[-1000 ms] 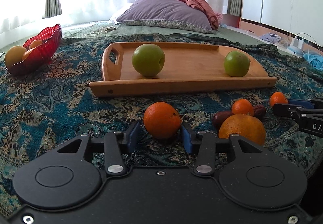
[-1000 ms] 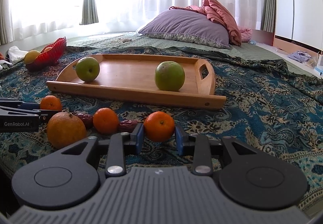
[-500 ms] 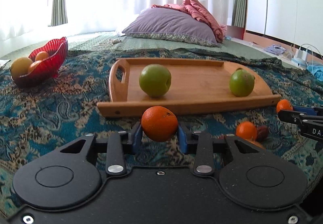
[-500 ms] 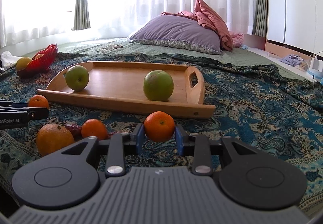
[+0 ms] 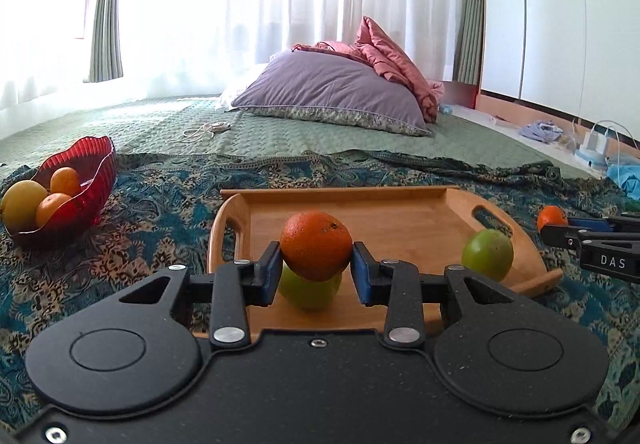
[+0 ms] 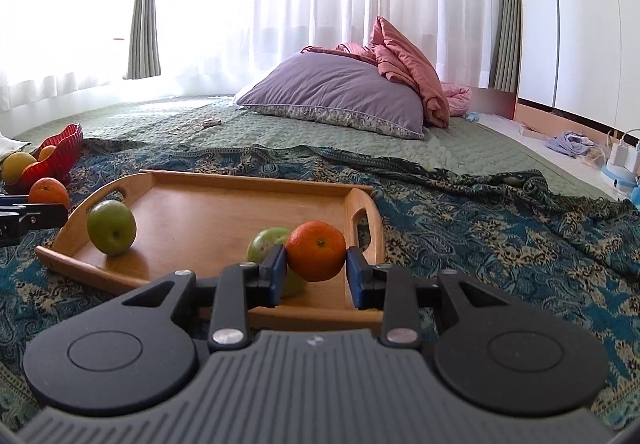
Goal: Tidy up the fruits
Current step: 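Carry both held tangerines over the wooden tray and lower them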
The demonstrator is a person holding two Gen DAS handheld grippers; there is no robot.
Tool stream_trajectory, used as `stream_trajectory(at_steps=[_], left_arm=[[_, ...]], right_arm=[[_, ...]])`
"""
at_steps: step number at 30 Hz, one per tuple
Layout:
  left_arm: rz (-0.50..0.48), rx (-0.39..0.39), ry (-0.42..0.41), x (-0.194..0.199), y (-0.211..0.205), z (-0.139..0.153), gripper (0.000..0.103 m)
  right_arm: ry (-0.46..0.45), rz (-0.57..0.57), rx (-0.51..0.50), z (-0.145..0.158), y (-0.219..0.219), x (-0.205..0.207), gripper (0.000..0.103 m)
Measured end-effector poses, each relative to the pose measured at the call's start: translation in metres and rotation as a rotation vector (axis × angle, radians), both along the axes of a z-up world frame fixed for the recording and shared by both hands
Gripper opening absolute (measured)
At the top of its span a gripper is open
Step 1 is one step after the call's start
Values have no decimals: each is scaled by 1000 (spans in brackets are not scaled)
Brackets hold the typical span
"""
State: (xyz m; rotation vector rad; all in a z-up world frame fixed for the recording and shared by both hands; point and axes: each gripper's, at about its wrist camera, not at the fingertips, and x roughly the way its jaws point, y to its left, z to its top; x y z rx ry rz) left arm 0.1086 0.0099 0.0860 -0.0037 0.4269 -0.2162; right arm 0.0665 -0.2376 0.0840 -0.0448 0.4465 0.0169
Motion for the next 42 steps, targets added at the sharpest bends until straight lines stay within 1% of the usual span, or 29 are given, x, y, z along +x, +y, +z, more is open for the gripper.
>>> stream_trajectory(at_steps=[2,4,9,12,16,18,20,23,27,32,42], left_arm=[[-9,-12,22,17,0,8,35],[-18,-35,54,36,1,14,35],[-27,-77,177,87,-2,18,35],[-23,-77,225,110,-4,16,35],[-17,-67,294,133,-7,6,35],[-15,-62,322,141,-9,-1,35],[-9,-55,334,145,-10,-6,35],[0,-42,345,150,-10,-12,35],[16,-51,377,158,-7,-19,35],[31,-56,397,167,-6,-25,35],[24,-49,407,170,-8,-31,35]], right_arm=[[12,9,-2,7,0,14,36],[44,25,2,14,-1,30,36],[176,39,72,22,-6,80,36],[251,38,119,18,-8,107,36],[289,25,81,10,-4,130,36],[321,19,92,5,-3,139,36],[347,19,112,0,-3,147,36],[362,25,123,-5,-2,153,36],[377,35,107,-9,2,158,36],[401,32,97,-14,6,165,36],[429,25,103,-24,9,173,36]])
